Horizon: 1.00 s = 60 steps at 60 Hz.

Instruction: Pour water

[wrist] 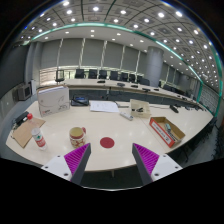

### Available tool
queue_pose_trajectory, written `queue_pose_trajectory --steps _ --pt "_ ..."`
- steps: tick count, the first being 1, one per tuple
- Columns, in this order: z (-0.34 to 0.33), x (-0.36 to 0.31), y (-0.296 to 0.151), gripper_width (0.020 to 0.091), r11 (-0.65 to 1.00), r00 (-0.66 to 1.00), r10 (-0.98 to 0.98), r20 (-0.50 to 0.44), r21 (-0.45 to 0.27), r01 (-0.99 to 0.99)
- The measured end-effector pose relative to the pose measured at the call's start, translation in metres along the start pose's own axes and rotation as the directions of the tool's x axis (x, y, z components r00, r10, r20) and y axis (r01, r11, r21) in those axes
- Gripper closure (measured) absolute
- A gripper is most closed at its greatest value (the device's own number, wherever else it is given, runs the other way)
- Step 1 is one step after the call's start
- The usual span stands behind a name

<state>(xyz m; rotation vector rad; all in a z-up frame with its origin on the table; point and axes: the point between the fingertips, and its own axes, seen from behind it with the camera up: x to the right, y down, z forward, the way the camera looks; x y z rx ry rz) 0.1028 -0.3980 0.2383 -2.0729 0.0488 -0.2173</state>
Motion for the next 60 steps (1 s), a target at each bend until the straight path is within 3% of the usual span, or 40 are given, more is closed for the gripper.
queue_pose_trajectory --steps 9,33,44,55,58,60 --pt "0.003 -0.033 0.009 0.0247 1.0 0.999 -0.006 0.047 -0.015 0.007" --pt "0.027 -0.271 0.042 0.0245 0.999 0.968 -0.03 0.25 -0.02 0.037" --pt "0.074 -0.369 0.045 0.0244 0.999 0.954 -0.038 0.297 0.048 0.024" --pt "0.137 -0.412 0.04 0.0251 0.991 0.966 -0.029 0.257 0.13 -0.005" --pt "0.151 -0.419 0.04 0.0285 0.99 0.967 -0.022 0.253 0.139 -0.014" --pt "0.158 -0.421 0.04 0.035 0.99 0.968 -0.018 0.251 0.142 -0.018"
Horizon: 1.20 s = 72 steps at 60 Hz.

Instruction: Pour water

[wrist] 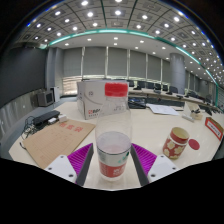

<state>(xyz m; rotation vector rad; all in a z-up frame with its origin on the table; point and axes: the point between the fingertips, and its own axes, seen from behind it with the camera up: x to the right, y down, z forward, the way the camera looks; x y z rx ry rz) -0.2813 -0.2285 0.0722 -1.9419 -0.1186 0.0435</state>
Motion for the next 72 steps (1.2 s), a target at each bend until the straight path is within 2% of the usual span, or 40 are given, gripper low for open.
queue_pose_trajectory --steps 2,4,10,14,19,26,33,40,46,54,63,70,71,72 --pt "0.005 0.001 -0.001 0.0441 1.0 1.0 0.002 -0.007 0.011 -0.002" --pt "0.014 0.004 -0.003 0.0562 1.0 1.0 0.005 -0.021 0.027 -0.004" --pt "0.01 0.002 -0.006 0.0616 0.999 1.0 0.015 -0.015 0.044 -0.015" --pt "0.01 0.002 -0.007 0.0692 0.998 1.0 0.022 -0.007 0.052 -0.022" --pt "0.006 0.002 -0.02 0.0751 0.996 1.0 0.031 0.001 0.078 -0.031" --pt "-0.001 0.002 -0.047 0.075 0.985 0.988 0.145 0.047 0.086 -0.148" --pt "-0.005 0.0 -0.091 0.0751 0.894 0.887 0.424 0.183 0.074 -0.442" --pt "-0.011 0.02 -0.137 0.0752 0.642 0.603 0.72 0.344 -0.002 -0.766" --pt "-0.01 0.046 -0.164 0.0752 0.355 0.283 0.865 0.414 -0.107 -0.929" --pt "-0.001 0.08 -0.17 0.0751 0.017 -0.08 0.904 0.42 -0.223 -0.975" --pt "-0.001 0.1 -0.169 0.0753 -0.267 -0.406 0.834 0.375 -0.369 -0.89" --pt "0.018 0.11 -0.158 0.0753 -0.413 -0.556 0.768 0.318 -0.418 -0.809" --pt "-0.002 0.121 -0.152 0.0752 -0.427 -0.57 0.762 0.306 -0.425 -0.799" --pt "0.015 0.111 -0.157 0.0752 -0.428 -0.57 0.764 0.304 -0.423 -0.799"
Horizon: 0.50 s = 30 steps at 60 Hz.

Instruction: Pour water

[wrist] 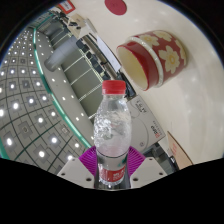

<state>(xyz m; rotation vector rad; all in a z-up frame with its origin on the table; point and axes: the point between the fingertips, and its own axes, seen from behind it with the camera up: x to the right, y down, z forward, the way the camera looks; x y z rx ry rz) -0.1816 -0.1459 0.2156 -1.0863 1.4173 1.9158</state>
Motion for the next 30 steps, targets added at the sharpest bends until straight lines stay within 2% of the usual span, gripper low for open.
queue_pose_trajectory --steps 12,13,22,30 --pt "0.004 0.001 0.002 0.0753 0.998 0.998 -0.016 -0.055 -0.054 0.013" --pt "-0.015 -0.004 0.001 0.0752 0.998 0.998 -0.03 -0.059 -0.064 0.026" --pt "-0.013 -0.014 0.001 0.0752 0.899 0.887 -0.435 -0.153 -0.126 0.419" --pt "-0.023 -0.062 -0.034 0.0751 0.553 0.524 -0.83 -0.188 -0.167 0.816"
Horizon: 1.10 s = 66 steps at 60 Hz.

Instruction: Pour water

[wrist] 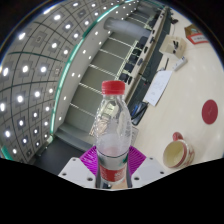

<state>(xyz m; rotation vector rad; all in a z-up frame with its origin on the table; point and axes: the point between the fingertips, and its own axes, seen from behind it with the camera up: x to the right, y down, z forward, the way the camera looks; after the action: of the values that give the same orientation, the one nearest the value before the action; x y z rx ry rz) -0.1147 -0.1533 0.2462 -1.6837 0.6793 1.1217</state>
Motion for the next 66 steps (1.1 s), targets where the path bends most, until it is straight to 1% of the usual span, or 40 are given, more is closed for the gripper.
queue_pose_trajectory --steps 6,13,17,21,27,29,34,38,48,50,52,55,58,62,63,64,66 --pt "-0.022 -0.003 -0.061 0.075 0.936 0.937 -0.341 -0.076 0.06 0.346" --pt "-0.037 0.012 -0.118 0.0751 0.782 0.783 -0.6 -0.165 0.083 0.617" --pt "-0.043 0.04 -0.146 0.075 0.679 0.673 -0.703 -0.23 0.063 0.731" --pt "-0.045 0.076 -0.165 0.0751 0.589 0.568 -0.77 -0.292 0.018 0.808" --pt "-0.045 0.128 -0.17 0.0752 0.507 0.462 -0.825 -0.325 -0.066 0.86" --pt "-0.04 0.149 -0.165 0.0752 0.492 0.438 -0.836 -0.332 -0.096 0.865" --pt "-0.042 0.187 -0.16 0.0751 0.481 0.416 -0.848 -0.329 -0.149 0.864" --pt "-0.041 0.211 -0.151 0.0751 0.484 0.416 -0.852 -0.318 -0.176 0.857" --pt "-0.041 0.26 -0.137 0.0745 0.487 0.403 -0.853 -0.332 -0.228 0.843" --pt "-0.04 0.256 -0.139 0.0745 0.486 0.406 -0.851 -0.334 -0.208 0.849" --pt "-0.043 0.259 -0.139 0.074 0.492 0.408 -0.846 -0.342 -0.211 0.845" --pt "-0.044 0.257 -0.139 0.0699 0.5 0.418 -0.841 -0.345 -0.197 0.844" --pt "-0.047 0.257 -0.141 0.0627 0.5 0.42 -0.84 -0.344 -0.189 0.845" --pt "-0.044 0.262 -0.139 0.0553 0.498 0.409 -0.842 -0.352 -0.217 0.84" --pt "-0.045 0.263 -0.138 0.0516 0.502 0.408 -0.84 -0.357 -0.227 0.835" --pt "-0.046 0.265 -0.137 0.0456 0.507 0.41 -0.838 -0.359 -0.238 0.828" --pt "-0.051 0.263 -0.135 0.0291 0.519 0.419 -0.834 -0.359 -0.25 0.818"
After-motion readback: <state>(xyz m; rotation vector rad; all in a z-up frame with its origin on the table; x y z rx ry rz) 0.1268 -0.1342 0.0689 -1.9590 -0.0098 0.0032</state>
